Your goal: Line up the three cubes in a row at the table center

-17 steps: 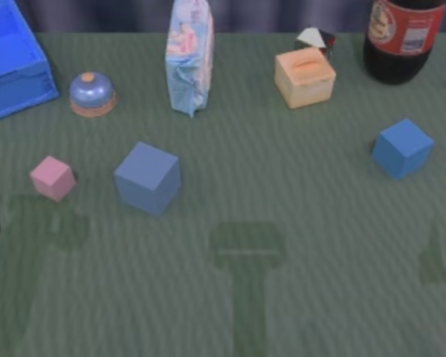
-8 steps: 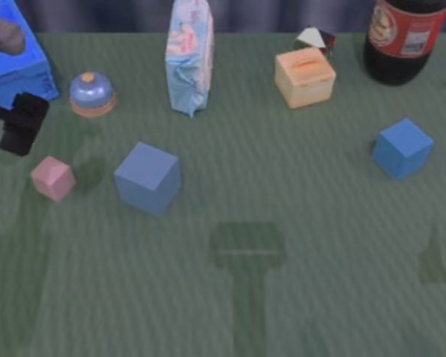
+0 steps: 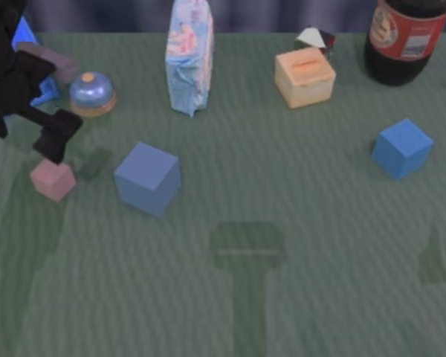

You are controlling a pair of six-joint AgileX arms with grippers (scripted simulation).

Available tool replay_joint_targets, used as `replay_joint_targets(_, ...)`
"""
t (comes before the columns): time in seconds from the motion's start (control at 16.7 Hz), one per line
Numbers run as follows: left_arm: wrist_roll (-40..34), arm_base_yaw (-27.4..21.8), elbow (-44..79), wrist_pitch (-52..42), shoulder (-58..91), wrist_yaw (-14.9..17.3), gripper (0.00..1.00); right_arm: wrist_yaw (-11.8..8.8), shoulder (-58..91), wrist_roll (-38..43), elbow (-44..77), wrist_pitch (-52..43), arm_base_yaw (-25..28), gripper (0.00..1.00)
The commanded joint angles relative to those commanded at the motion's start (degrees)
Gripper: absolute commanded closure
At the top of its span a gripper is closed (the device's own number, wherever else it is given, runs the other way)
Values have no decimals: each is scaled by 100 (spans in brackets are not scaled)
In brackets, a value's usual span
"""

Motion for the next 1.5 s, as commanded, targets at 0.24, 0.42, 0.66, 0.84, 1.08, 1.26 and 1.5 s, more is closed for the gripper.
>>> replay_joint_targets(0.24, 66, -1, 267, -177, 330, -3, 0, 0, 0, 0, 0, 0, 0, 0)
replay_joint_targets(0.42, 60, 29, 250, -165, 319, -4, 0, 0, 0, 0, 0, 0, 0, 0)
replay_joint_targets(0.66, 78, 8, -37, 264, 483, -2, 0, 0, 0, 0, 0, 0, 0, 0)
replay_joint_targets(0.84, 78, 9, -465, 1044, 765, 1, 0, 0, 0, 0, 0, 0, 0, 0)
replay_joint_targets(1.08, 83, 8, -783, 1538, 994, 3, 0, 0, 0, 0, 0, 0, 0, 0)
replay_joint_targets(1.26, 83, 8, -783, 1538, 994, 3, 0, 0, 0, 0, 0, 0, 0, 0)
replay_joint_targets(1.5, 83, 8, -783, 1538, 994, 3, 30, 0, 0, 0, 0, 0, 0, 0)
